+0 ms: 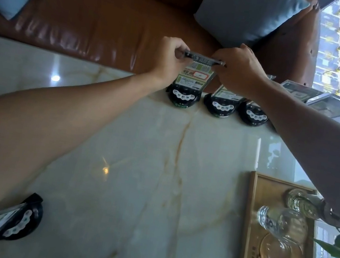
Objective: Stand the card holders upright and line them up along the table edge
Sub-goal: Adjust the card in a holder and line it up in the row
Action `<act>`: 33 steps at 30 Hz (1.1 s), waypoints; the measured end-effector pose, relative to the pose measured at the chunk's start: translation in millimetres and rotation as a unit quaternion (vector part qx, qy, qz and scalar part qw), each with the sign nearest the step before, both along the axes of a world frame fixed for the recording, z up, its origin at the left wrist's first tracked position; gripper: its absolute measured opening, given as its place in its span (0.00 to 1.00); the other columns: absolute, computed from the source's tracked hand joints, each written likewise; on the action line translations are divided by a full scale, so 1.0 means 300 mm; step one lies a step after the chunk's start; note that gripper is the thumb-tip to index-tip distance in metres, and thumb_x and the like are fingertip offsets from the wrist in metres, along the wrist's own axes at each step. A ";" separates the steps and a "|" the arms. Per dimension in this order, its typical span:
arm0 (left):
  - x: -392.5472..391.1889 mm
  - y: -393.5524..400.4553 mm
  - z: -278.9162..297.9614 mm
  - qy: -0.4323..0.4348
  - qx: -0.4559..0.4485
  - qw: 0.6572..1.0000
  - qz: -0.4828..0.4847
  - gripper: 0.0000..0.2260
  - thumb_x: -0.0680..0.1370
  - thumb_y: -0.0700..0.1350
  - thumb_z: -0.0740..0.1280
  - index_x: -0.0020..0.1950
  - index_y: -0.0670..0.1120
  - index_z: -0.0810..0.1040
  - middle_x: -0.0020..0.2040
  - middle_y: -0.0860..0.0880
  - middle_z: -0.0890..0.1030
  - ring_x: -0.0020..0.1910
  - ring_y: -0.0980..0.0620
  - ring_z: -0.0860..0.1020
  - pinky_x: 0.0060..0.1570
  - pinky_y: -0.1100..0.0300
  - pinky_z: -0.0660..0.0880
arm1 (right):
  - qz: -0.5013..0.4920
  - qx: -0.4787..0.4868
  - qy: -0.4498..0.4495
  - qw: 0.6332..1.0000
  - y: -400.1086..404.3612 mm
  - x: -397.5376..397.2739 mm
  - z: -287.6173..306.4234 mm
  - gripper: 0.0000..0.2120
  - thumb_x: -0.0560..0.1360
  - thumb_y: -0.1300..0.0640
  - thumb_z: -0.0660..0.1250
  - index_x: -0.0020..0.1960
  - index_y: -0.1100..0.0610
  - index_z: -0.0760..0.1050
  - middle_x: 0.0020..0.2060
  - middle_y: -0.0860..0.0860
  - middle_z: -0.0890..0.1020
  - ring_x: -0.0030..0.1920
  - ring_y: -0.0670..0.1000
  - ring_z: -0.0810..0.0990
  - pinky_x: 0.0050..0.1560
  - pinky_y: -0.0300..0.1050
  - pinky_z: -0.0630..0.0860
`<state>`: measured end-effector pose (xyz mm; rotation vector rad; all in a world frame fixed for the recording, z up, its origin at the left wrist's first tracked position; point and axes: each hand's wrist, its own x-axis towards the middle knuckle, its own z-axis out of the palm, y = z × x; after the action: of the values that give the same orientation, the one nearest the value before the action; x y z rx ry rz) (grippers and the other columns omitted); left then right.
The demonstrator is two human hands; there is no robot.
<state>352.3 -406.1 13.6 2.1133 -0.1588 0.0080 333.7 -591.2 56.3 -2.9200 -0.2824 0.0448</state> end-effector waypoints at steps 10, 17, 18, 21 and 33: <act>-0.013 -0.015 0.012 0.016 -0.007 1.000 -0.013 0.06 0.71 0.37 0.75 0.44 0.35 0.83 0.41 0.44 0.83 0.39 0.53 0.76 0.37 0.63 0.73 | 0.008 0.020 -0.001 1.000 -0.028 -0.015 0.012 0.10 0.74 0.61 0.63 0.49 0.57 0.82 0.38 0.57 0.84 0.43 0.60 0.79 0.48 0.42 0.68; -0.024 -0.011 0.022 0.011 0.015 1.000 -0.025 0.07 0.73 0.36 0.74 0.48 0.34 0.82 0.43 0.46 0.80 0.38 0.57 0.73 0.33 0.76 0.67 | 0.000 0.007 0.020 1.000 -0.025 -0.018 -0.001 0.11 0.76 0.59 0.62 0.51 0.58 0.82 0.42 0.59 0.85 0.46 0.62 0.80 0.50 0.47 0.74; -0.022 -0.009 0.022 0.011 0.016 1.000 -0.025 0.07 0.73 0.36 0.74 0.49 0.34 0.82 0.43 0.46 0.80 0.40 0.55 0.74 0.33 0.76 0.68 | -0.008 0.010 0.025 1.000 -0.022 -0.018 0.000 0.11 0.76 0.58 0.62 0.52 0.58 0.81 0.43 0.60 0.85 0.47 0.62 0.80 0.49 0.48 0.75; -0.021 -0.007 0.021 0.014 0.019 0.999 -0.024 0.07 0.74 0.37 0.73 0.49 0.34 0.82 0.43 0.46 0.80 0.41 0.54 0.75 0.32 0.76 0.68 | -0.020 0.017 0.040 0.999 -0.011 -0.019 0.004 0.12 0.76 0.58 0.61 0.54 0.56 0.81 0.45 0.59 0.85 0.48 0.61 0.80 0.49 0.51 0.78; -0.014 -0.005 0.006 0.000 0.017 0.999 -0.029 0.05 0.74 0.35 0.72 0.47 0.35 0.83 0.42 0.46 0.81 0.41 0.54 0.76 0.33 0.75 0.67 | -0.045 0.018 0.060 0.997 0.011 -0.029 0.012 0.14 0.76 0.59 0.59 0.54 0.56 0.81 0.45 0.59 0.85 0.46 0.62 0.81 0.48 0.55 0.79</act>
<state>348.0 -407.7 15.5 2.1420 -0.2212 -0.0277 325.0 -587.9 59.9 -2.8762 -0.1319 0.1994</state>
